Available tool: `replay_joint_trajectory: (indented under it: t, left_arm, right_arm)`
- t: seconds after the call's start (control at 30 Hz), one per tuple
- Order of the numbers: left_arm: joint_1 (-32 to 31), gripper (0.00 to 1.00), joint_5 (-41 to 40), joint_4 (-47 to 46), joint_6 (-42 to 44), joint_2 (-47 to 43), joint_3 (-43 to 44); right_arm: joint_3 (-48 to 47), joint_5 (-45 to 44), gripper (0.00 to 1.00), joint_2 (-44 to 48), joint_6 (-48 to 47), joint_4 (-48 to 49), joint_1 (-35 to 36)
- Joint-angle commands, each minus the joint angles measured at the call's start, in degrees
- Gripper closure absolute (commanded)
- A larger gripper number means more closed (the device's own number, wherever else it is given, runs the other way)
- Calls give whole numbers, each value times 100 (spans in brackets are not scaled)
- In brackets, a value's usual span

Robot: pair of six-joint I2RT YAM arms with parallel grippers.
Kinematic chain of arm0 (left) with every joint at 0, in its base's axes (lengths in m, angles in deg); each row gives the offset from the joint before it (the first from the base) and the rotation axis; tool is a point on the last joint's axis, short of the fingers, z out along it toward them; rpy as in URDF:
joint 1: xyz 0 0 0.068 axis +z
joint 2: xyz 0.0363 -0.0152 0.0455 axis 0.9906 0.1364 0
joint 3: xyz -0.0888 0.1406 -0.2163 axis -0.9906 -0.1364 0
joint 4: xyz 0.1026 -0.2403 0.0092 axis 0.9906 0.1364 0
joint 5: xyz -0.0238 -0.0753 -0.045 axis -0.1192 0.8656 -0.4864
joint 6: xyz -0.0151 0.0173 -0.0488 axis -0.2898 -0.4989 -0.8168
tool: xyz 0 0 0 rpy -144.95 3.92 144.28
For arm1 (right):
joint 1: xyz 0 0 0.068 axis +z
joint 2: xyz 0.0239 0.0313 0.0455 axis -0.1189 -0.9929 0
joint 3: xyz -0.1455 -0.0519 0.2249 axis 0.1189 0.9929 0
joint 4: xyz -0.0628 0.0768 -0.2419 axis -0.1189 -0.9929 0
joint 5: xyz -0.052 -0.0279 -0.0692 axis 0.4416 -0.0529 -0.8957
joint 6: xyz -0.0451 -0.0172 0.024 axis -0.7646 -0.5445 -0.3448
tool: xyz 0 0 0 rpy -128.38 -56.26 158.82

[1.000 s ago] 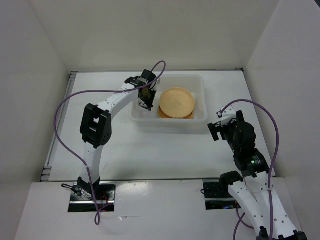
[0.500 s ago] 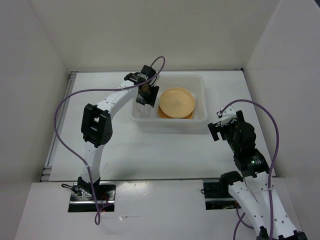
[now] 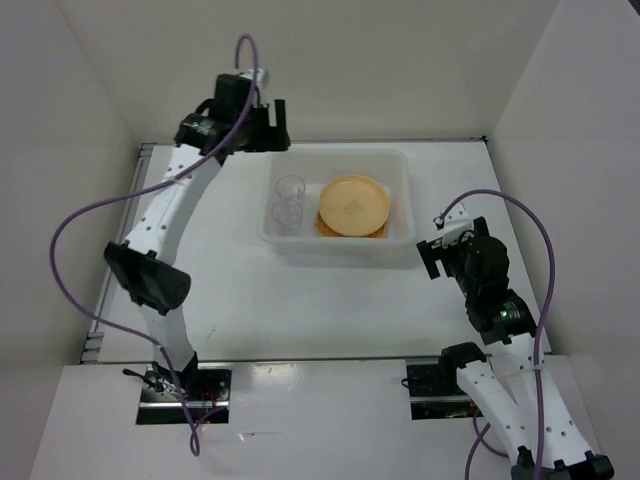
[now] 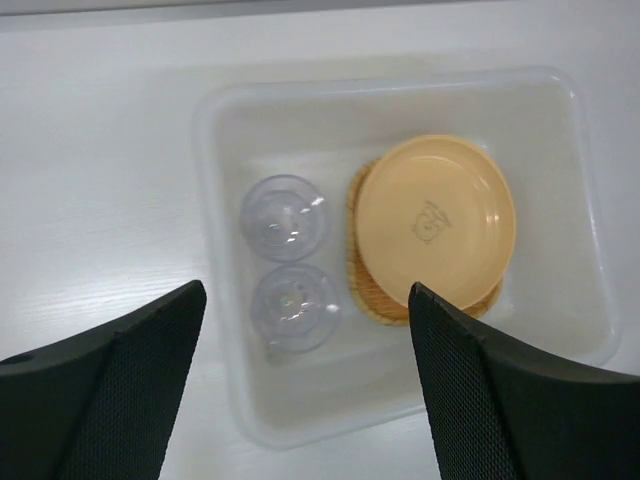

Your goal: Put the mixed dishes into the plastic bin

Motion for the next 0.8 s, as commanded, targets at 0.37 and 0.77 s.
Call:
replay_joint_trajectory:
  t: [0.37,0.77]
  left_arm:
    - [1459,2,527,-945,-146,-2961,-4299]
    - [1600,1,257,-938,-296,-2847,-3801]
  right_arm:
    - [-2671,826,2,-1384,650,-1467,-208]
    - [-2331,845,2,-1165,1089,-1459,-497]
